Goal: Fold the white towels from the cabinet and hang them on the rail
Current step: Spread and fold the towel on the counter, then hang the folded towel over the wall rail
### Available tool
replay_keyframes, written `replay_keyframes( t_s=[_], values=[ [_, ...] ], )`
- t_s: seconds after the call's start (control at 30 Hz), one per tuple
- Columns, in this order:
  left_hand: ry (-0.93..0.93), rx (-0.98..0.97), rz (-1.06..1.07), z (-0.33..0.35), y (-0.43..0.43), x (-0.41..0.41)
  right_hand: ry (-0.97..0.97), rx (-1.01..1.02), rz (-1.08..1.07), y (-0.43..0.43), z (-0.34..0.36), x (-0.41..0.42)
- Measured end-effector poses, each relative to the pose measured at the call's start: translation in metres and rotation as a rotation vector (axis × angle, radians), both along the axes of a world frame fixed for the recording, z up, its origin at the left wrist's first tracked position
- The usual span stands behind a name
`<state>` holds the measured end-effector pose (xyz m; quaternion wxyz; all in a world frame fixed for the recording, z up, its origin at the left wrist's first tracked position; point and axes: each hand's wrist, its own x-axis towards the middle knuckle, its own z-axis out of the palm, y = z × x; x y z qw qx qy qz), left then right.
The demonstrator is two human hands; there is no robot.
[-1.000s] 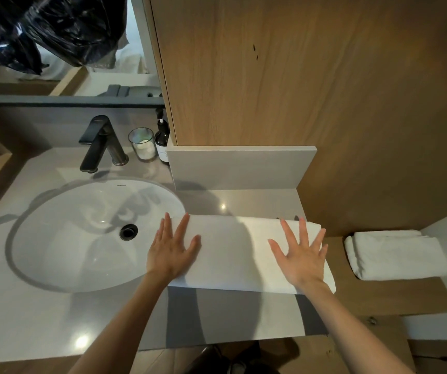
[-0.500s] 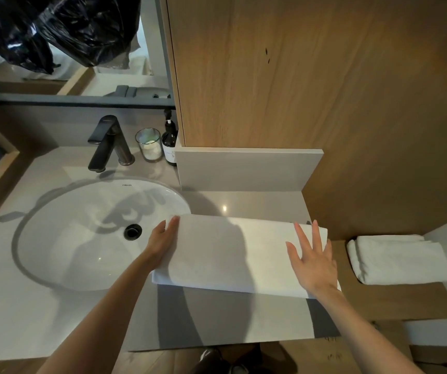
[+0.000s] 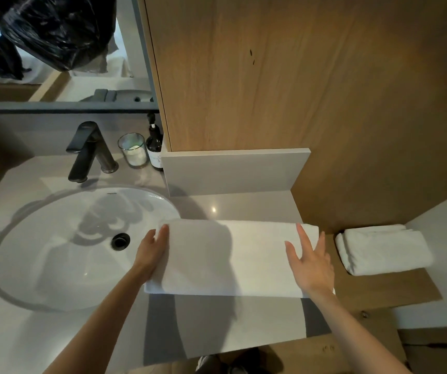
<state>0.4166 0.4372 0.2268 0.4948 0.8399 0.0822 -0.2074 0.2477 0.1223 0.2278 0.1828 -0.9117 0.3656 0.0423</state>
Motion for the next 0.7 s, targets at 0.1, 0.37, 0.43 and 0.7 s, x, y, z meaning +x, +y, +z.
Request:
replay_keyframes(
  t_s=[0.1, 0.37, 0.43, 0.7],
  values=[
    [-0.030, 0.068, -0.033, -0.010, 0.007, -0.014, -0.015, -0.015, -0.049, 0.003, 0.002, -0.002],
    [-0.139, 0.053, -0.015, 0.010, -0.001, -0.016, -0.029, -0.093, -0.051, 0.011, 0.010, 0.000],
    [-0.219, 0.027, -0.044, 0.030, -0.007, -0.011, 0.025, -0.138, -0.030, 0.012, 0.015, 0.002],
    [-0.577, -0.019, -0.325, 0.144, -0.064, 0.024, -0.050, -0.051, 0.132, 0.006, 0.086, 0.027]
  ],
)
